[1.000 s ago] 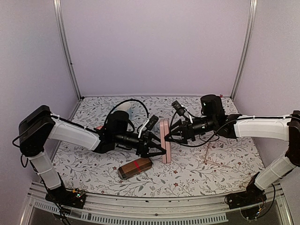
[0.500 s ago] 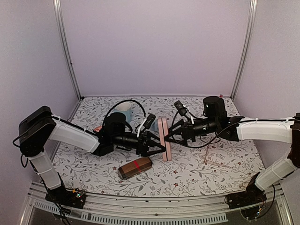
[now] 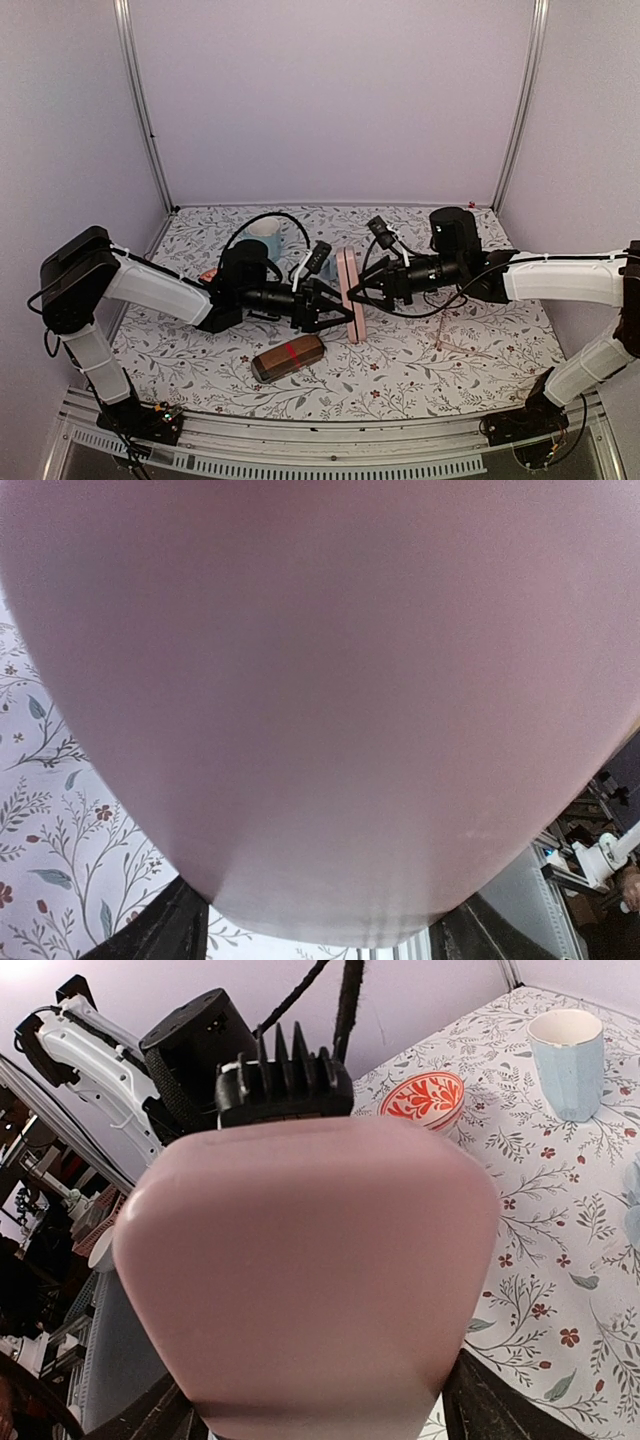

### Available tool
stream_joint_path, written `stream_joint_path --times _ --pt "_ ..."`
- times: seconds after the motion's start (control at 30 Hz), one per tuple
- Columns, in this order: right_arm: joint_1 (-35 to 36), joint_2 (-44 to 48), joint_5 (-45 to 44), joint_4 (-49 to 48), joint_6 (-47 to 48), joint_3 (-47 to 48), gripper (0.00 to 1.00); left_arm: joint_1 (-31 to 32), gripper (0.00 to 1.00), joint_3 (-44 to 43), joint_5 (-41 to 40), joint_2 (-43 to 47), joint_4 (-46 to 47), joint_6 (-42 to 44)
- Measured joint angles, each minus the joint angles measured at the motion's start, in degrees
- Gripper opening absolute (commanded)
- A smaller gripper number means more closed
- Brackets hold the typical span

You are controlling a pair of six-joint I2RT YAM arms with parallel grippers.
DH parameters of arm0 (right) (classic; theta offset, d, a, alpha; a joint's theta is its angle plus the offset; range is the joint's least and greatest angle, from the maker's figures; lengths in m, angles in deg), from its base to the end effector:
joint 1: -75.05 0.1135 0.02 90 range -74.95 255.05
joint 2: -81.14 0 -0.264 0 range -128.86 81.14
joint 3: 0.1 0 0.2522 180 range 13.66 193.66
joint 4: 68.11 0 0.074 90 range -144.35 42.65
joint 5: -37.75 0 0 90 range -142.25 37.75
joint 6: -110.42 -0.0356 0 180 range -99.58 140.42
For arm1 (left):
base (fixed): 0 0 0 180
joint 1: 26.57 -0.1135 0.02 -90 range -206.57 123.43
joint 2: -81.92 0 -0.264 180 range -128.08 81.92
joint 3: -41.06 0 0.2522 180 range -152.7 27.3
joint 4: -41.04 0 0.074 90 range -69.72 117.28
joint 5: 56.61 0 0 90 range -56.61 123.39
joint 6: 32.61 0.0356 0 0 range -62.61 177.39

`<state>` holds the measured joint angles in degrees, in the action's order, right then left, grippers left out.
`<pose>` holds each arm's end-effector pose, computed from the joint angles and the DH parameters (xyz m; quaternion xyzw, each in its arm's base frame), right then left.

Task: Organize the sunglasses
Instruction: Pass from the right arm to the left, then open the sunglasses case.

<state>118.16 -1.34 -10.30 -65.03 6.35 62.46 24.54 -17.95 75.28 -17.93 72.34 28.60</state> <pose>0.2137 0.2327 0.2500 -0.3865 0.7042 0.5087 0.3097 0.2044 -0.2913 0.1920 0.3645 0.6548 -0.5965 0.2872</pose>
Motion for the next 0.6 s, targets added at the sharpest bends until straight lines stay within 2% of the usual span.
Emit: stream_joint_path --times 0.13,0.6 --pt "-0.1 -0.2 -0.4 0.3 0.1 0.0 0.75 0.0 0.0 0.0 0.8 -0.2 -0.2 0.0" --pt "-2.7 0.0 1.4 2.7 0.1 -0.1 0.76 -0.5 0.0 2.8 0.9 -0.2 3.6 -1.5"
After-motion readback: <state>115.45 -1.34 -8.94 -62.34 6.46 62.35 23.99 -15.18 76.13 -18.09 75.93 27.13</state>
